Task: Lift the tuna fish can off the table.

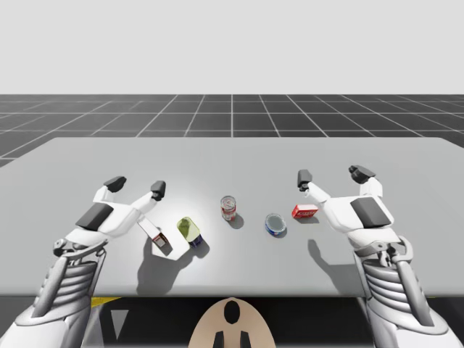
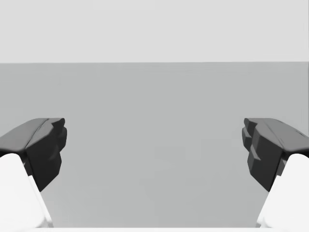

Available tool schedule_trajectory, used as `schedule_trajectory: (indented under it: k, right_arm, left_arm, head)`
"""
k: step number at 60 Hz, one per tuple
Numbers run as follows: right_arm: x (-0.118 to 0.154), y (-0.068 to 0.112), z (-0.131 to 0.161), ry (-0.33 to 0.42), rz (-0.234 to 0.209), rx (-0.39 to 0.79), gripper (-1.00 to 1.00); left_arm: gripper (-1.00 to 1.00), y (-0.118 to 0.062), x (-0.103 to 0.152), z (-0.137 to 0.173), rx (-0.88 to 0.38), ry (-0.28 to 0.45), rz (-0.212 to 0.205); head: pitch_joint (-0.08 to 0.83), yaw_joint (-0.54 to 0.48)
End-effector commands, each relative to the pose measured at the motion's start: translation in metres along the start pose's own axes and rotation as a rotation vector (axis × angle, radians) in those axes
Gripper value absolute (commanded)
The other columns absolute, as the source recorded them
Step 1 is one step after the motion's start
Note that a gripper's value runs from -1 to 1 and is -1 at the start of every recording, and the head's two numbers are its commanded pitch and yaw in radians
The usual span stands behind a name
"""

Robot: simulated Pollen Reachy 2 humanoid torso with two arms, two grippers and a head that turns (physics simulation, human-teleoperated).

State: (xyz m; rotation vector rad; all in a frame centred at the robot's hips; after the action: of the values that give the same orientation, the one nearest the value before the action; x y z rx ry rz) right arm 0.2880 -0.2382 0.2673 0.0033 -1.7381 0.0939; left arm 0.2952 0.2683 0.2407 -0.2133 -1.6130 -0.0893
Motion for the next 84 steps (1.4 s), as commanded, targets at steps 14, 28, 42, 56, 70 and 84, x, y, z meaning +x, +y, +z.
schedule_trajectory:
  k: [14,28,42,56,70,84]
  right_arm:
    - [0.002,-0.003,0.0,0.027,0.011,-0.015,-1.0]
    - [0.003,-0.001,-0.001,0.003,0.045,-0.062,-1.0]
    - [0.004,-0.002,-0.001,0.006,0.039,-0.042,-1.0]
    - [0.004,-0.001,0.0,0.006,0.045,-0.037,-1.0]
    - [0.008,0.005,0.005,-0.005,0.045,-0.01,-1.0]
    - [0.018,0.017,0.02,0.055,0.011,0.08,-1.0]
  left_arm:
    - [-1.0,0.0,-0.001,0.0,0.008,-0.01,-0.018]
    - [-1.0,0.001,0.0,0.001,0.012,-0.013,-0.019]
    - [-1.0,0.001,0.002,0.001,0.012,-0.022,-0.016]
    - [-1.0,0.0,0.004,0.002,0.008,-0.027,-0.02]
    - [-1.0,-0.003,0.006,0.004,0.0,-0.033,-0.006]
    - [-1.0,-0.004,0.007,0.005,-0.003,-0.034,0.015]
  head:
    - [0.075,0.01]
    - [0.258,-0.01]
    - [0.459,-0.03]
    - [0.605,-0.11]
    - [0.708,-0.22]
    - [0.717,-0.23]
